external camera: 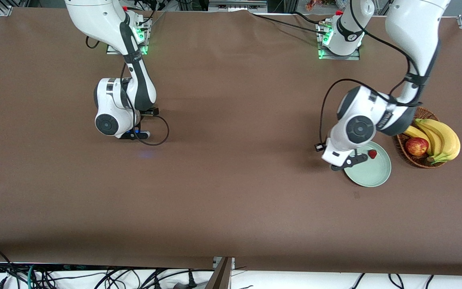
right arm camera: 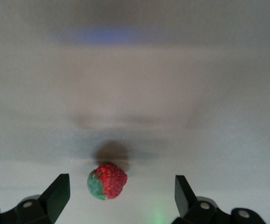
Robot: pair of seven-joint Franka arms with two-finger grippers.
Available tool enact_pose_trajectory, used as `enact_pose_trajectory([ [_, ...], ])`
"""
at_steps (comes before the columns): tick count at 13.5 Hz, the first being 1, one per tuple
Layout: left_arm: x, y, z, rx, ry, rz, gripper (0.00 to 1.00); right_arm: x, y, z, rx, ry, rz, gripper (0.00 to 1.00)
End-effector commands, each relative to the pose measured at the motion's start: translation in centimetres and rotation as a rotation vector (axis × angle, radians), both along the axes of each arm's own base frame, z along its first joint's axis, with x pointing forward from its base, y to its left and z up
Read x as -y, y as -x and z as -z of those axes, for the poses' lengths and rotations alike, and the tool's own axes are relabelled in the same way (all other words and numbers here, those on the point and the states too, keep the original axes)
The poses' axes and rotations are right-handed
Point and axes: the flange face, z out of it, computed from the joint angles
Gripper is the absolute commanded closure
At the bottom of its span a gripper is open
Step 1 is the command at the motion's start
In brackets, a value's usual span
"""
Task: Collect all strawberries into plate
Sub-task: 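Carry the second strawberry to the plate while the right gripper reaches the last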
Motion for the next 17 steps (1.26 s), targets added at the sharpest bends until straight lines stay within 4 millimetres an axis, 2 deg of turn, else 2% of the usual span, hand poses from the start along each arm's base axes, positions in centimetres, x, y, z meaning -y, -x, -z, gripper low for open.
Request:
enact_pose_trajectory([
  [1,-4.1,-1.4,-1.7,-0.015,0.027,0.172,0.92,-1.7,2.1,0.3,0.01,-0.006,0.046,0.01],
  [3,-8.5,-2.3,-1.5,-0.024,0.072,0.283,0.92,-2.4,2.7,1.1,0.022,0.016,0.061,0.01],
  [4,-9.7,-2.8,-1.2,-0.023,0.09,0.329,0.91,-2.2,2.9,1.4,0.015,0.021,0.062,0.02],
  [6,-11.7,-3.9,0.9,-0.031,0.132,0.407,0.88,-2.0,3.4,1.7,0.003,0.026,0.063,0.02],
  [7,-13.5,-4.1,1.2,-0.024,0.15,0.454,0.86,-2.0,3.5,1.8,-0.001,0.025,0.062,0.02],
  [10,-16.9,-4.4,3.1,-0.01,0.202,0.607,0.84,-2.0,3.7,1.8,-0.007,0.025,0.058,0.02],
  [11,-17.1,-4.6,3.6,-0.003,0.215,0.66,0.83,-1.9,3.9,1.9,-0.01,0.027,0.059,0.16],
  [13,-18.7,-5.0,4.4,0.015,0.196,0.794,0.83,-1.8,3.9,1.9,-0.013,0.028,0.062,0.56],
  [14,-19.7,-5.2,4.9,0.025,0.183,0.865,0.83,-1.8,3.9,1.9,-0.016,0.028,0.062,0.71],
  [15,-19.9,-5.5,5.1,0.034,0.171,0.929,0.83,-1.8,3.9,2.0,-0.017,0.029,0.062,0.82],
  [17,-20.3,-5.6,5.5,0.043,0.171,0.986,0.8,-1.8,3.9,2.0,-0.018,0.03,0.063,0.91],
])
